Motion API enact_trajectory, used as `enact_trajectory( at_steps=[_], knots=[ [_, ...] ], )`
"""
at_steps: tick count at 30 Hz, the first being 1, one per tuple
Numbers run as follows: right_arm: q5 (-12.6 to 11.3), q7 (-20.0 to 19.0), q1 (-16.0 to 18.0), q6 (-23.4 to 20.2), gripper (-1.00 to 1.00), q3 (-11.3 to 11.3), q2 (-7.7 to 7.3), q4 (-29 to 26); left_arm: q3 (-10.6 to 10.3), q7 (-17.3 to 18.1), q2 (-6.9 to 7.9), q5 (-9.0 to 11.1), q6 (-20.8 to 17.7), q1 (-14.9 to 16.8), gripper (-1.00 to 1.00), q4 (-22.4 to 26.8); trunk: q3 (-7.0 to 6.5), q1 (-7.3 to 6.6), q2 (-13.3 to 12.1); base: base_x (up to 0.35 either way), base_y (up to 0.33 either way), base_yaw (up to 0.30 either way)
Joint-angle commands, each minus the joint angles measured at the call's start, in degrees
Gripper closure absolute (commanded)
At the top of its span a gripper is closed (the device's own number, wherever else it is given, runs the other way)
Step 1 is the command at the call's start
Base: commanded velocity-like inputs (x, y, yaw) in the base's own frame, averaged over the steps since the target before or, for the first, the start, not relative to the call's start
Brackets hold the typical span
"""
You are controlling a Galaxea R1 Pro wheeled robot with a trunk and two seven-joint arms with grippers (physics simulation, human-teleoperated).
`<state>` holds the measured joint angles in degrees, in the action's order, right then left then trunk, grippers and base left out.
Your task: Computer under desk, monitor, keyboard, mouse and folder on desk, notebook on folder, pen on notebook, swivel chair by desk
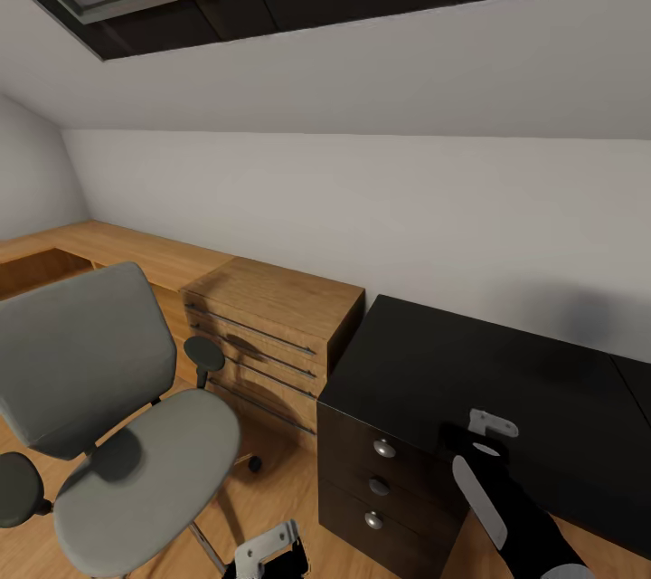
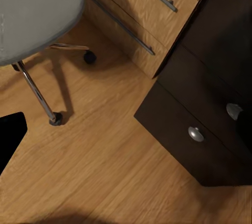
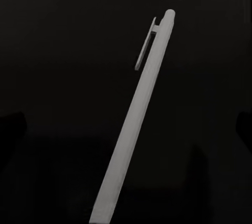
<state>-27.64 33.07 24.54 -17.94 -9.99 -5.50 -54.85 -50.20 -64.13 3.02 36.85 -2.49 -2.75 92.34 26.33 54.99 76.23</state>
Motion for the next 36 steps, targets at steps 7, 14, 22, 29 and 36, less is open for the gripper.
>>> enact_trajectory(
  at_steps=[7, 14, 22, 29, 36],
  knots=[
    [-0.4, 0.3, 0.1, -0.2, -1.00, 1.0, -1.08, -0.2, 2.2, -0.2, 1.66, -1.1, -0.3, 0.0, -1.00, 0.1, 0.05, 0.00, 0.0, 0.000, 0.000, 0.000],
    [-0.4, 0.4, 0.1, -0.3, -1.00, 1.1, -1.07, -1.6, 4.5, -0.2, 1.73, -1.2, -0.3, 0.0, -1.00, 0.2, 0.05, 0.00, 0.0, 0.000, 0.000, 0.000],
    [-0.7, 0.5, 0.1, -0.4, -1.00, 1.2, -1.09, -2.4, 5.1, -0.3, 1.73, -1.2, -0.3, 0.0, -1.00, 0.3, 0.05, 0.00, 0.0, 0.000, 0.000, 0.000],
    [-0.7, 0.5, 0.1, -0.4, -1.00, 1.2, -1.10, -2.5, 5.2, -0.3, 1.73, -1.2, -0.3, 0.0, -1.00, 0.3, 0.05, 0.00, 0.0, 0.000, 0.000, 0.000],
    [-0.7, 0.6, 0.1, -0.5, -1.00, 1.2, -1.10, -2.5, 4.9, -0.5, 1.73, -1.2, -0.3, 0.0, -1.00, 0.3, 0.05, 0.00, 0.0, 0.000, 0.000, 0.000]
  ],
)
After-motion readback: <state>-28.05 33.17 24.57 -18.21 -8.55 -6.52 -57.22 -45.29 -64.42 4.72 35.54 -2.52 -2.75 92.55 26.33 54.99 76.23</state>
